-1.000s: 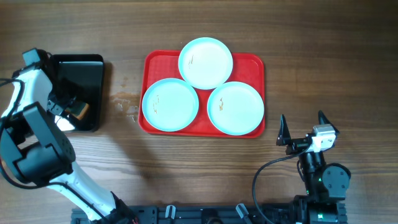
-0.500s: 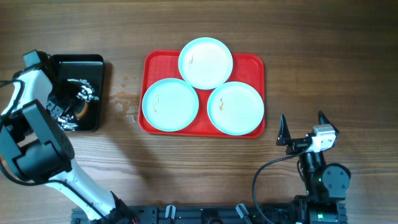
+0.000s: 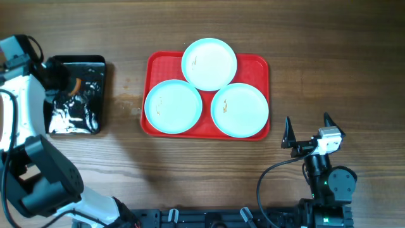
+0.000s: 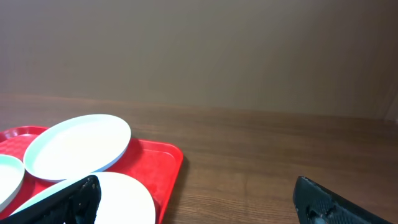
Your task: Clean dirty plates on tray and stack at the side
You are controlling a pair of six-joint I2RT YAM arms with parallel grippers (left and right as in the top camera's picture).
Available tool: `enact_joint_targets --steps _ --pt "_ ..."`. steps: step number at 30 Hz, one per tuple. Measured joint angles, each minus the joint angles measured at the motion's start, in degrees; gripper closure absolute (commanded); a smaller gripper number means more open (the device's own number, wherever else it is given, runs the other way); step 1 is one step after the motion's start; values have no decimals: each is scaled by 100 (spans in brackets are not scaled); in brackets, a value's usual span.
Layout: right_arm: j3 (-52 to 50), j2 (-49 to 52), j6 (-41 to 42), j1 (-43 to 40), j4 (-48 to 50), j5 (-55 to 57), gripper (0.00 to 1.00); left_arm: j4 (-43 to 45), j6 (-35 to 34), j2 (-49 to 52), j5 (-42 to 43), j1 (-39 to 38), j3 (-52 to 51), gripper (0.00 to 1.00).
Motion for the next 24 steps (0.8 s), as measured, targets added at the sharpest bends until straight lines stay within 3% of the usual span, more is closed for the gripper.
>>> enact_joint_targets --steps 7,11,15,19,24 --pt "0 0 -2 0 0 0 0 317 22 719 -136 -17 -627 96" --pt "0 0 -17 0 0 0 0 367 433 313 695 -17 -540 96" --pt "0 0 -17 0 0 0 0 638 695 -713 1316 -24 -382 96" --pt "0 0 -17 0 0 0 0 756 780 -1012 839 -28 -391 96" --pt "0 0 -17 0 0 0 0 892 1191 -114 238 -28 -1029 96"
